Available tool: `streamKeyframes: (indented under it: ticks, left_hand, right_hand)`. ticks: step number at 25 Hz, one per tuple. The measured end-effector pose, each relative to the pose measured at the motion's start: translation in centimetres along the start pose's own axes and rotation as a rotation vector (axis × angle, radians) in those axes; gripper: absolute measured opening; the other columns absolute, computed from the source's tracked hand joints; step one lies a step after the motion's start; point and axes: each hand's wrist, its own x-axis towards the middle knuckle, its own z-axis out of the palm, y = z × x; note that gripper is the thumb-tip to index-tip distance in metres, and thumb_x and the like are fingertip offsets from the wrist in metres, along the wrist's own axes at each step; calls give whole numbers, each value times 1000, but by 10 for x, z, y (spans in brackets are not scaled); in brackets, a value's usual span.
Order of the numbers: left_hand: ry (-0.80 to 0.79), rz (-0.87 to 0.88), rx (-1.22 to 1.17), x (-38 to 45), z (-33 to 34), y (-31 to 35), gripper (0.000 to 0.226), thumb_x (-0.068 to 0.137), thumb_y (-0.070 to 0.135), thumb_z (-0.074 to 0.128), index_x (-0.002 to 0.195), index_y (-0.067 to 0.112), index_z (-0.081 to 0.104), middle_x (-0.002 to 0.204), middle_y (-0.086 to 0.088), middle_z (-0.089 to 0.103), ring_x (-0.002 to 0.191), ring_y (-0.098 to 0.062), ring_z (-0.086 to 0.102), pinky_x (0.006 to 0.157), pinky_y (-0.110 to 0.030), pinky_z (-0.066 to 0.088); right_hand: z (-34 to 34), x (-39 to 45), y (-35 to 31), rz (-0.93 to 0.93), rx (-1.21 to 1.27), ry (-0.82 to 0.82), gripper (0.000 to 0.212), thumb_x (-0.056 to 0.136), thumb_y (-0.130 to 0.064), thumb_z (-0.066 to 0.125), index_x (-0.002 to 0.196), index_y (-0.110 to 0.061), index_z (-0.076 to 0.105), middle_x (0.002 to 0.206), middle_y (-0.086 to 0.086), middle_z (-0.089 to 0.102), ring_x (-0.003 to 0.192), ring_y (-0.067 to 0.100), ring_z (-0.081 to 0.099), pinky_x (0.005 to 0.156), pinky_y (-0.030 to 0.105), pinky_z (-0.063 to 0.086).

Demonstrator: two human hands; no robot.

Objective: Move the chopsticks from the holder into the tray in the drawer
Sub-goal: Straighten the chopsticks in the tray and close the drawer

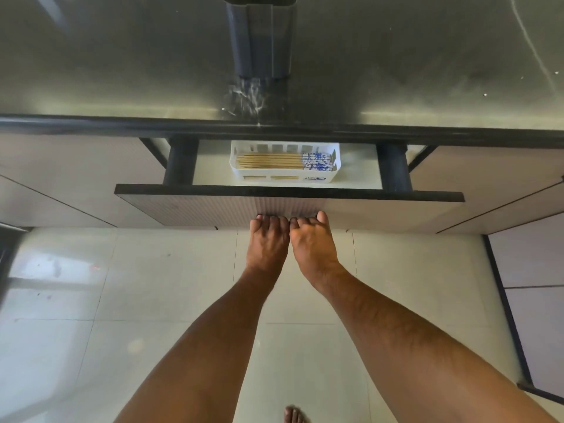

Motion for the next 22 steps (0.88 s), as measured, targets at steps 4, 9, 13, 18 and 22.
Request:
streamKeyframes:
  ticks: [4,9,13,18,22]
  left_hand:
    - [30,-25,6,45,1,-12,46,89,11,67,133,10,51,117,-9,64,113,-31,60,107,-44,40]
    - [56,-21,-2,89,7,-24,60,88,21,75,141,13,47,123,-7,62,119,-29,58,110,-42,39]
    - [94,-21,25,111,9,-31,62,81,25,83,135,14,56,116,-4,68,110,-26,64,105,-39,46]
    - [133,-18,35,135,7,-35,52,85,23,78,133,16,60,114,-3,71,106,-22,67,99,-35,50]
    - [73,-13,35,140,10,-36,53,87,20,74,137,14,55,117,-5,69,109,-24,65,100,-37,48]
  right_hand:
    - [-2,45,15,0,-11,28,47,81,-22,84,123,-8,65,110,11,75,106,31,69,118,45,33]
    - [-10,88,27,4,-60,-4,62,80,-31,85,132,-11,59,120,10,71,119,32,64,121,46,27]
    - [-12,112,38,-34,-152,-69,75,79,-34,86,141,-12,50,134,11,63,129,33,57,122,48,25]
    - [-21,133,41,-31,-218,-47,63,84,-27,83,138,-12,54,135,11,66,133,33,55,121,47,28]
    - [-18,136,43,-35,-230,-52,62,84,-27,82,138,-12,55,136,10,66,136,33,53,122,47,26]
